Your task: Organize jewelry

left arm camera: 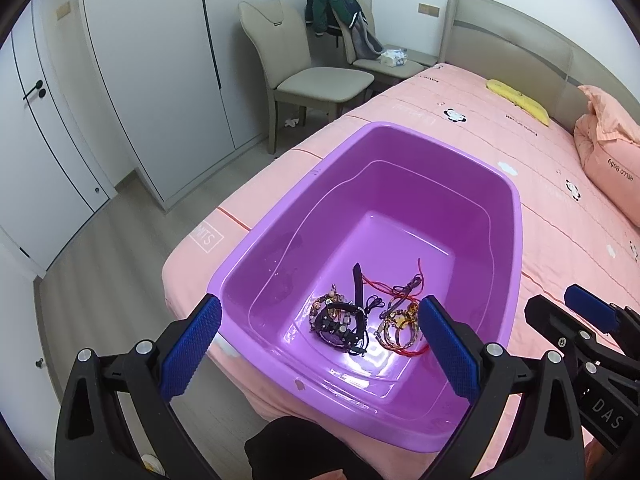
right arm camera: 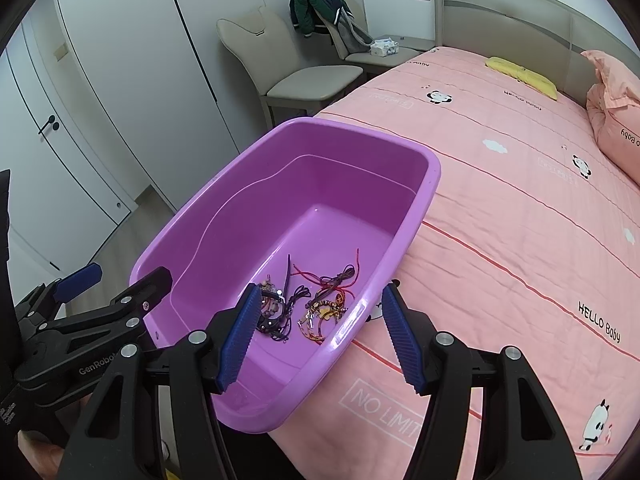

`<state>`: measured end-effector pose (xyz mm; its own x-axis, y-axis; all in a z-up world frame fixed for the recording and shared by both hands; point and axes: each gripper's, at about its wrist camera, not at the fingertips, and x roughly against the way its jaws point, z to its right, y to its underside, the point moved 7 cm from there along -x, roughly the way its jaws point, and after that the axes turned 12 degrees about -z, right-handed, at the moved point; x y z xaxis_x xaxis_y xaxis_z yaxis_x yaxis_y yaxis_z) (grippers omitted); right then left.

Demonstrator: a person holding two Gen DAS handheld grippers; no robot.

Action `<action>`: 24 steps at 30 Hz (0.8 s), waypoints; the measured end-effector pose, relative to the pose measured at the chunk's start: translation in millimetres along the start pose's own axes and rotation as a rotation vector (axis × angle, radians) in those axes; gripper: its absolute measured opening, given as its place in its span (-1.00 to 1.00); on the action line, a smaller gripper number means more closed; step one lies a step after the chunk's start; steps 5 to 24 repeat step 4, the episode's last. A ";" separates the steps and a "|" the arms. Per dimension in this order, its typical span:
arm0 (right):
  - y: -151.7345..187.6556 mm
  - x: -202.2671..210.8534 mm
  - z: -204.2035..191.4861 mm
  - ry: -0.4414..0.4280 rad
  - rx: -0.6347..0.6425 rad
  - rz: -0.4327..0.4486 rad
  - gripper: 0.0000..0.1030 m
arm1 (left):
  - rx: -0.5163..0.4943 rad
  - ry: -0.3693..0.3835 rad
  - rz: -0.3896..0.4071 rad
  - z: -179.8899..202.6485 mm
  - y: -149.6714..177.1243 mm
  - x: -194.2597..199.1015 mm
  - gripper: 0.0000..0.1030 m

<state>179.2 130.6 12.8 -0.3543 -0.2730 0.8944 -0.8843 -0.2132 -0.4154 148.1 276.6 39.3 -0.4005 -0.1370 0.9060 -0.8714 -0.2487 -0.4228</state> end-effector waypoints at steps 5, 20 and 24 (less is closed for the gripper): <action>-0.5 0.4 -1.1 0.001 0.001 0.001 0.17 | 0.002 0.001 -0.001 -0.8 -0.4 -0.1 0.88; -0.5 0.4 -1.1 0.001 0.001 0.001 0.17 | 0.002 0.001 -0.001 -0.8 -0.4 -0.1 0.88; -0.5 0.4 -1.1 0.001 0.001 0.001 0.17 | 0.002 0.001 -0.001 -0.8 -0.4 -0.1 0.88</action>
